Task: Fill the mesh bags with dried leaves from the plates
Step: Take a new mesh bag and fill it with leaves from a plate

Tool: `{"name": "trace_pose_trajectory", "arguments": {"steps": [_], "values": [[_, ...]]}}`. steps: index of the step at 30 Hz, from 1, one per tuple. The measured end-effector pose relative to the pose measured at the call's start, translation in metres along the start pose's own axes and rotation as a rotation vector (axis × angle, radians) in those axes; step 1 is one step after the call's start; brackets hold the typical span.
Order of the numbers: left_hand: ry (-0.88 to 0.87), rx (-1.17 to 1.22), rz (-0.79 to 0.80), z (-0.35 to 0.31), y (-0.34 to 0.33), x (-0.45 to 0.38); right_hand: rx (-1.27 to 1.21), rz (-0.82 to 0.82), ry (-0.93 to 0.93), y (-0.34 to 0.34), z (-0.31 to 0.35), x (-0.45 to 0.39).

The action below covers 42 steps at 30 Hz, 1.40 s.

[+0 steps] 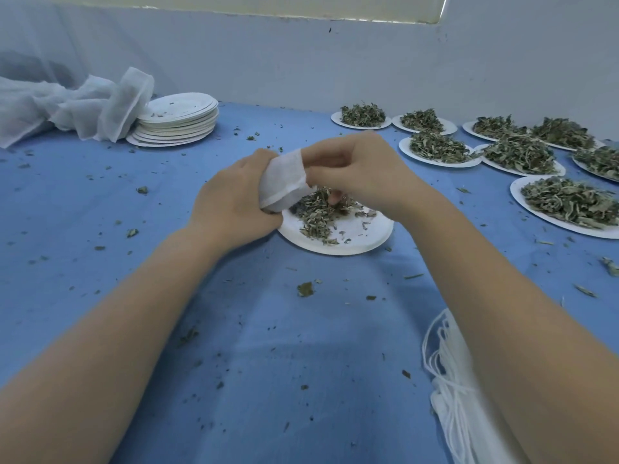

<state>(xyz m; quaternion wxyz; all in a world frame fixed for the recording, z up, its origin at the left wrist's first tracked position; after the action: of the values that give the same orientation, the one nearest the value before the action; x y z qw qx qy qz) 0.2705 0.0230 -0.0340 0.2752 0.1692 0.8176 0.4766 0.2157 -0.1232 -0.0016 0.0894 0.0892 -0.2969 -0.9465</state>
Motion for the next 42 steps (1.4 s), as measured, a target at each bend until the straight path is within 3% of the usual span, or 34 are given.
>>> {"name": "trace_pose_trajectory", "arguments": {"steps": [2, 4, 6, 8, 13, 20, 25, 34, 42], "values": [[0.012, -0.001, -0.007, 0.006, -0.001, -0.001, 0.043, -0.118, -0.011, 0.010, -0.009, 0.000], [0.023, 0.002, -0.002, 0.010, -0.003, -0.001, 0.307, -0.151, -0.131, 0.013, -0.021, -0.002], [0.033, 0.016, -0.007, 0.013, -0.004, -0.001, 0.559, -0.041, -0.287, 0.006, -0.034, -0.004], [0.040, 0.048, -0.025, 0.015, -0.004, 0.000, 0.656, 0.058, -0.382, 0.000, -0.041, -0.006], [0.026, 0.138, -0.043, 0.016, -0.004, 0.004, 0.537, 0.096, -0.360, 0.005, -0.033, -0.003], [0.018, 0.105, -0.083, 0.012, 0.003, 0.006, 0.721, 0.070, -0.386, -0.011, -0.037, -0.008], [0.038, 0.046, -0.119, 0.015, 0.007, 0.005, 0.738, 0.005, -0.293, -0.005, -0.028, -0.007], [0.075, -0.072, -0.092, 0.015, 0.007, 0.002, 0.550, -0.192, -0.115, 0.034, -0.006, 0.007], [0.046, -0.125, -0.066, 0.011, 0.004, 0.001, 0.362, -0.215, 0.035, 0.027, 0.005, 0.006]]}}
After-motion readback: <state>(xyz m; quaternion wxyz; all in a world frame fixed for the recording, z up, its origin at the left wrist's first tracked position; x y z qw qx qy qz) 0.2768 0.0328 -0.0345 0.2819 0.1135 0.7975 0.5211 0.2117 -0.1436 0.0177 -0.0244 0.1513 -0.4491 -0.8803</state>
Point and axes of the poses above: each hand's wrist, its own x-axis away from the middle knuckle, its own y-axis out of the back of the hand, z = x × y, the point moved 5 cm from there along -x, towards the middle knuckle, and after that the axes turned 14 degrees about z, right-handed, at the moved point
